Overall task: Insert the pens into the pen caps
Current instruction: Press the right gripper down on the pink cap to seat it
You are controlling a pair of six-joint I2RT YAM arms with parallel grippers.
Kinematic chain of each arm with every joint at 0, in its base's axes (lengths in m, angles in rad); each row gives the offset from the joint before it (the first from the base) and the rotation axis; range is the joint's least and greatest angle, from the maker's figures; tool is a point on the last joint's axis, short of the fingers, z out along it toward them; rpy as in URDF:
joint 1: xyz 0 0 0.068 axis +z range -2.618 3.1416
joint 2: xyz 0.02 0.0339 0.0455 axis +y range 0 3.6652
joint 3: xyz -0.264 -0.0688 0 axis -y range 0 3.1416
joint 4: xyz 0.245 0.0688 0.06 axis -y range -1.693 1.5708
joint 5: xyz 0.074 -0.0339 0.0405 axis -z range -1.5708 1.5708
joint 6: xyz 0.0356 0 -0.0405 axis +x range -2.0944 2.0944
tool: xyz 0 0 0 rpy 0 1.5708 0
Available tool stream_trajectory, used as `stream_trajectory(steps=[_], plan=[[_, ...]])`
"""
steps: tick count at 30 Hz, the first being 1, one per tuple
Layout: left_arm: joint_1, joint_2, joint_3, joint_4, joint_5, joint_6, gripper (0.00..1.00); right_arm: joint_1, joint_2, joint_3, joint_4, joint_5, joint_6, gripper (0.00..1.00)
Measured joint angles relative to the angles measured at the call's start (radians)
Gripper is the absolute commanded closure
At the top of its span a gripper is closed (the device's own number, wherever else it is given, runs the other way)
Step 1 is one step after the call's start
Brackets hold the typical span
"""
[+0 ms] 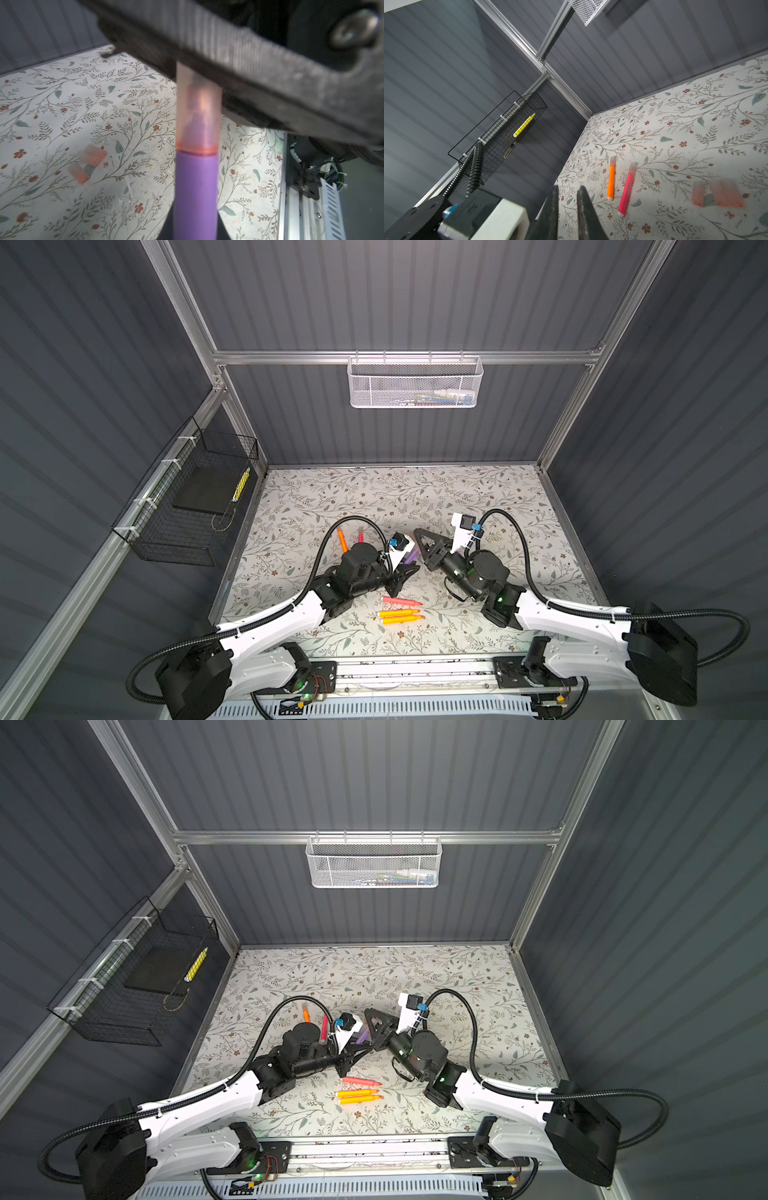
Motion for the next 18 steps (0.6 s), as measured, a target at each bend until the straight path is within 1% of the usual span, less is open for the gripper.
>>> stream_trajectory(steps=[9, 18], plan=[[0.000, 0.000, 0.018, -0.030, -0.120, 0.090, 1.00, 0.018, 0.056, 0.043, 0.006, 0.077, 0.053, 1.00], [-0.001, 0.030, 0.055, -0.039, -0.171, 0.130, 1.00, 0.024, 0.066, 0.083, -0.050, 0.142, 0.075, 1.00]])
